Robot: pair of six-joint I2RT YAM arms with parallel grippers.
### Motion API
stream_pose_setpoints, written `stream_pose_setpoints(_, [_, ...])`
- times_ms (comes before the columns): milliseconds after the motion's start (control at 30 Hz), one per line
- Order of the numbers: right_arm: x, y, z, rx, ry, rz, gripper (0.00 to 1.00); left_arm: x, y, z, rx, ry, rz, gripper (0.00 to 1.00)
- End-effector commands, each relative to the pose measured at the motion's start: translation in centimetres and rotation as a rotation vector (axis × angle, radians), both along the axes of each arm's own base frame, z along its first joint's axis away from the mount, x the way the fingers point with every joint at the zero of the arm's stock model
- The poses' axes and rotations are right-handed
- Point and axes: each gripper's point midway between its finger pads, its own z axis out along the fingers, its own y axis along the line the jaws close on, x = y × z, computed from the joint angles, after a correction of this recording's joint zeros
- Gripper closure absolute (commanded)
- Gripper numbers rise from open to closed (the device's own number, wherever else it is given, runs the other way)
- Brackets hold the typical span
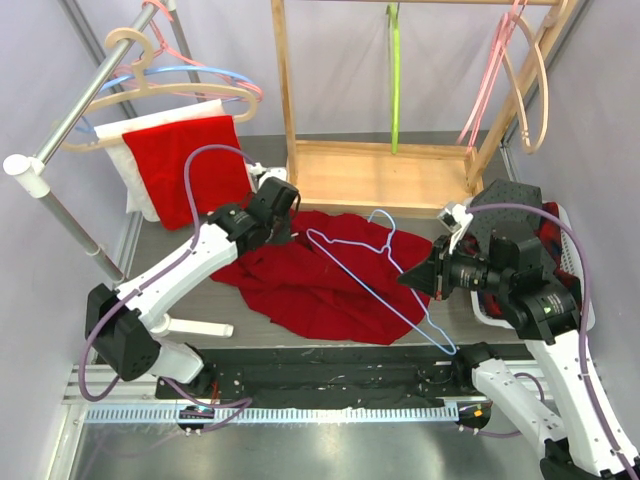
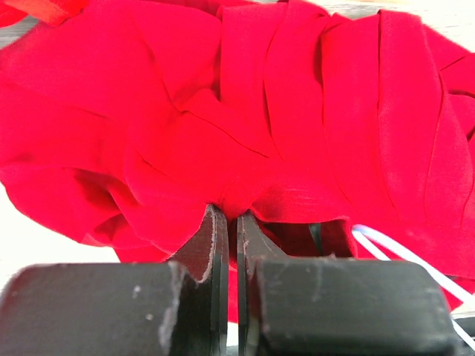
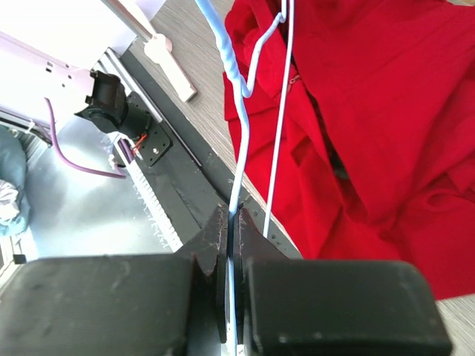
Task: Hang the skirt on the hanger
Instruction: Hang the skirt on the hanger.
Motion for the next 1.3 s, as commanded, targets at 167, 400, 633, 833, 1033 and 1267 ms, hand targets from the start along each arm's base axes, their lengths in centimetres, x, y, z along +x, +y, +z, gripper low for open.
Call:
stream_pose_setpoints(167, [0.1, 0.2, 2.0, -0.002, -0.073, 0.025, 0.99, 1.3, -0.1, 2.0, -0.02, -0.044, 0.027, 1.0])
stream_pose_setpoints(400, [1.8, 0.4, -0.2, -0.061, -0.007, -0.01, 0.99, 0.3, -0.9, 3.1, -0.074, -0.052, -0.045, 1.0])
stream_pose_setpoints(633, [3.9, 1.8, -1.9, -0.137, 0.036, 0.002, 0.99, -2.2, -2.8, 4.5, -0.179, -0.053, -0.228, 1.0])
stream_pose_setpoints(833, [6.7, 5.1, -0.3, -0.099, -0.083, -0.001, 0.99, -5.7, -5.3, 5.3, -0.305, -0.01, -0.446, 1.0])
stream_pose_setpoints(1033, [7.6, 9.5, -3.4, -0.121, -0.149, -0.017, 0.99, -7.6, -6.3, 5.7, -0.365, -0.004, -0.563, 1.0])
stream_pose_setpoints(1267, [7.2, 11.0, -3.6, 0.076, -0.245, -0.095, 0.99, -8.6, -7.2, 5.8, -0.405, 0.018, -0.64, 1.0])
